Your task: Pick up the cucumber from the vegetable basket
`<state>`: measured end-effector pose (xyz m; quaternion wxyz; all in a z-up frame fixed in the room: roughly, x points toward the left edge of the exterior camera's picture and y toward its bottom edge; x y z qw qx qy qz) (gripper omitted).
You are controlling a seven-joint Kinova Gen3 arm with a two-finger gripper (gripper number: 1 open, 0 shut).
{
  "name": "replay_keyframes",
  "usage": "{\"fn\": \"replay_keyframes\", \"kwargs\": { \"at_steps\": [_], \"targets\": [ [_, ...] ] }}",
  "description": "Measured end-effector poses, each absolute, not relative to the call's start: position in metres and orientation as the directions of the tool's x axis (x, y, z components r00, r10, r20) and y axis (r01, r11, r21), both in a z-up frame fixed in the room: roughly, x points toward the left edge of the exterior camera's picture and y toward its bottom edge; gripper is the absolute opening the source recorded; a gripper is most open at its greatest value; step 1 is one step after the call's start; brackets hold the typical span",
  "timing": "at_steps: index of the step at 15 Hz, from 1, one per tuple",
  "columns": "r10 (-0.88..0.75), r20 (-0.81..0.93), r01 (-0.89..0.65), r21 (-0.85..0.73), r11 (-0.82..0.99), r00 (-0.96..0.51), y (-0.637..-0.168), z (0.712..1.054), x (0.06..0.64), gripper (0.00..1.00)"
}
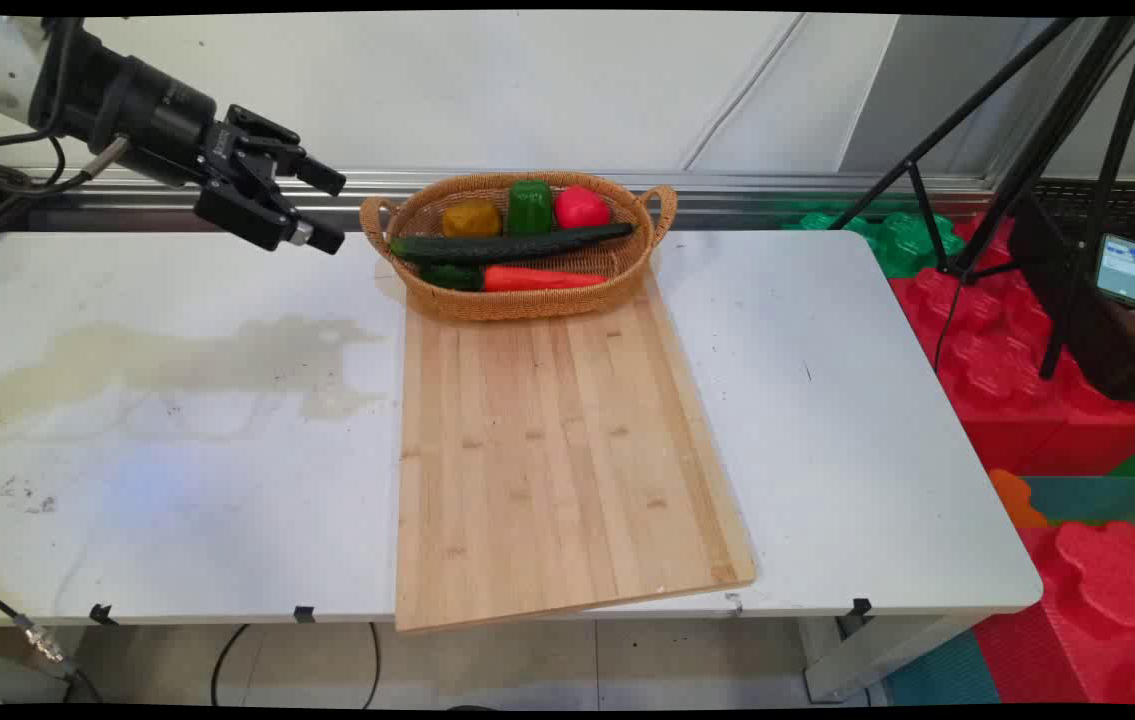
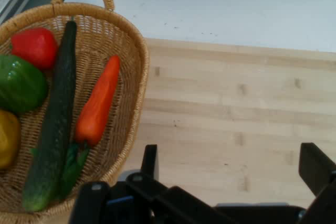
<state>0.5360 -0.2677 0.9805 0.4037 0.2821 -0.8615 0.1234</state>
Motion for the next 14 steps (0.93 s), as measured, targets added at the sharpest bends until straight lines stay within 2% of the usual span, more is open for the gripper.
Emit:
{"fn": "replay_keyframes", "kwargs": {
  "at_steps": [7, 14],
  "targets": [
    [-0.383, 0.761, -0.626, -0.039, 0.779, -0.524, -0.291, 0.975, 0.536, 1.0],
    [-0.375, 0.719, -0.641, -0.126, 0.757, -0.584, -0.333, 0.95, 0.535, 1.0]
  ]
}}
